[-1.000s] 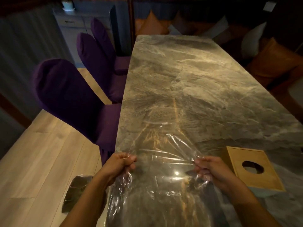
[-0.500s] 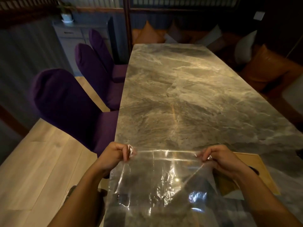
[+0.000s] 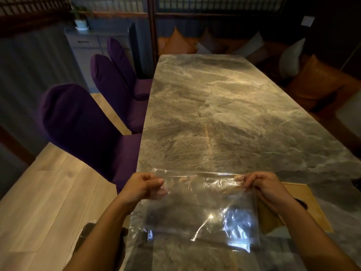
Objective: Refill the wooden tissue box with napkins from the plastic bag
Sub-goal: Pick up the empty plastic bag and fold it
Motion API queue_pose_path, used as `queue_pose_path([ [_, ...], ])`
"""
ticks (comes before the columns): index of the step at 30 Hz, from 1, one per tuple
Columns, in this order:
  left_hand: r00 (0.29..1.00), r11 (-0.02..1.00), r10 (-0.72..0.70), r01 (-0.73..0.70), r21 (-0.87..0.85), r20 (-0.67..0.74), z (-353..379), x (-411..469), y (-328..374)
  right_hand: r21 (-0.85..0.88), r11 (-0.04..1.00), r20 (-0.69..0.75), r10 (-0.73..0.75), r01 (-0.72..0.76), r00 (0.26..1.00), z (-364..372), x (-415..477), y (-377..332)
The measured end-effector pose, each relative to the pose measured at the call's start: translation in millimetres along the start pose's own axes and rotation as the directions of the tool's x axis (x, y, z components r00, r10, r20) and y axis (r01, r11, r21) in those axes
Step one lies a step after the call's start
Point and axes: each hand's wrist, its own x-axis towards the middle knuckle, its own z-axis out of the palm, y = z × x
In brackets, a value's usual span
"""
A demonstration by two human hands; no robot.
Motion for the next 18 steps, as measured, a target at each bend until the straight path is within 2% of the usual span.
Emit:
queue_pose_path([
  [4,0.99,0.994,0.111,-0.11,0.009,-0.085,-2,3,9,-0.148,0.987,-0.023,-0.066,0.061,0.998,-3,-1,-3],
  [8,0.967,0.966,0.249,-0.245,0.083,-0.048,1,4,30,-0.282,0.94,0.009,-0.195,0.19,0.981,3,-7,-18],
  [12,0.929,0.905,0.359,-0.371,0.209,0.093,9,2,55,-0.395,0.886,0.189,-0.179,0.241,0.966,16,-5,-35],
  [15,0.874,0.806,0.425,-0.484,0.341,0.238,21,-1,77,-0.455,0.834,0.38,-0.135,0.313,0.915,31,-3,-51],
  [18,0.816,0.707,0.476,-0.577,0.409,0.329,31,-2,92,-0.473,0.804,0.451,-0.131,0.361,0.883,46,1,-62],
])
